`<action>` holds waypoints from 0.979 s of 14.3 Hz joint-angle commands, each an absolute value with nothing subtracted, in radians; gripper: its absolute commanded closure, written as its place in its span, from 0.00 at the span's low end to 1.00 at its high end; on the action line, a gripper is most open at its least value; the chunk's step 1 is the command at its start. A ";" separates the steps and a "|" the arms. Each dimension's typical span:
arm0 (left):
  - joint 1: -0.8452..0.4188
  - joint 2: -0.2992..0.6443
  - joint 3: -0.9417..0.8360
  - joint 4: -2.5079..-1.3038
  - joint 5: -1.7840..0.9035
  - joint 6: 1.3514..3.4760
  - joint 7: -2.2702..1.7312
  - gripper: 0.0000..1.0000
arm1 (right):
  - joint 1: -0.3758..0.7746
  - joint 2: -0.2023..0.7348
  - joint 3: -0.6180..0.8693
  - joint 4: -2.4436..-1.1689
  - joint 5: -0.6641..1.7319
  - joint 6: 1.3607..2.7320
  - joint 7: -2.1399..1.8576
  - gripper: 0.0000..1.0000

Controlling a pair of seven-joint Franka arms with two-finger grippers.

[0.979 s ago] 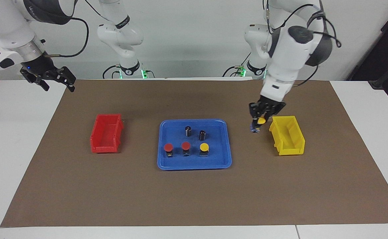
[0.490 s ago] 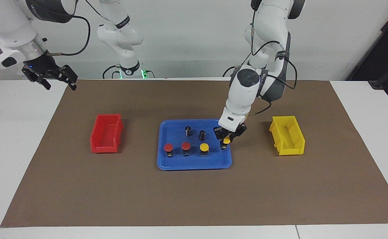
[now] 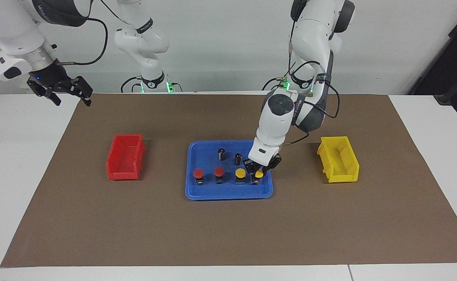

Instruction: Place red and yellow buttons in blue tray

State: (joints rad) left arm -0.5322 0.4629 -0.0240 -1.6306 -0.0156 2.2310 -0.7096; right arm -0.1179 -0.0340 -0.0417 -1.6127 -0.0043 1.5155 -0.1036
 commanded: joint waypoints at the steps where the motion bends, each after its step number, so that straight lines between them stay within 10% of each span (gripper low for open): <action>1: -0.545 0.472 -0.005 -1.612 0.008 2.232 -0.774 0.54 | -0.123 -0.063 -0.043 -1.640 0.008 1.517 -0.127 0.00; 6: -0.534 0.465 -0.002 -1.595 0.057 2.203 -0.798 0.00 | -0.123 -0.063 -0.043 -1.638 0.009 1.514 -0.127 0.00; 14: -0.234 0.119 0.003 -1.643 0.065 1.752 -0.258 0.00 | -0.117 -0.064 -0.041 -1.638 -0.002 1.514 -0.118 0.00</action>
State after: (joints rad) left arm -0.3086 0.2323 0.0103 -1.5668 0.0687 1.8038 -0.3779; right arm -0.1161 -0.0409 -0.0417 -1.6137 -0.0030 1.5152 -0.1048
